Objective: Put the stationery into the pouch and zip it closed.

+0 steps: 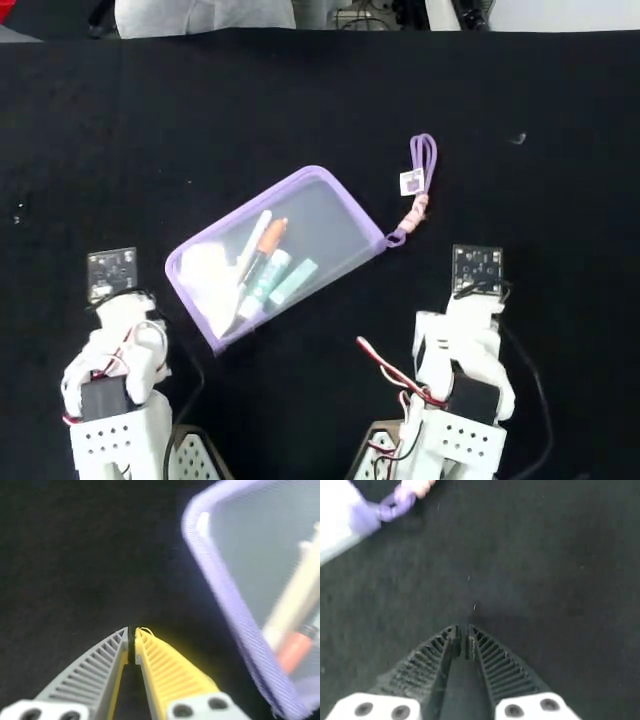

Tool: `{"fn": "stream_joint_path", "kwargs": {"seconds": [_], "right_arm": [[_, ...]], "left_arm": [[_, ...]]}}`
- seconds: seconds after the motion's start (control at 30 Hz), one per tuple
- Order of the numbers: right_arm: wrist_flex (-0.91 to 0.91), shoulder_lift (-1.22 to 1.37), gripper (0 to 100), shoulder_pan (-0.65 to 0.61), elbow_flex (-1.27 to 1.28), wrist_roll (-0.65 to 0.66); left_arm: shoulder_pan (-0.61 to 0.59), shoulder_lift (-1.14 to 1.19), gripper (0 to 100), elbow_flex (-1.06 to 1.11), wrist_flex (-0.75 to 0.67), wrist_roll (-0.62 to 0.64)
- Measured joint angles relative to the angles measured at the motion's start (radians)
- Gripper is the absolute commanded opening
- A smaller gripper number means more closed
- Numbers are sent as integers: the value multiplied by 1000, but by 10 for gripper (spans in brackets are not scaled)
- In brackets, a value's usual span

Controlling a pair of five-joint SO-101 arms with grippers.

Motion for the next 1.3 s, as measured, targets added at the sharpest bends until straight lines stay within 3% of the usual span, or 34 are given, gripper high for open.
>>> {"fn": "stream_joint_path", "kwargs": {"seconds": [0.23, 0.47, 1.3], "right_arm": [[51, 0, 15, 0, 0, 0], [51, 0, 15, 0, 0, 0], [51, 0, 15, 0, 0, 3]], "left_arm": [[-37, 0, 30, 0, 0, 2], [-37, 0, 30, 0, 0, 86], [-37, 0, 30, 0, 17, 94]]}}
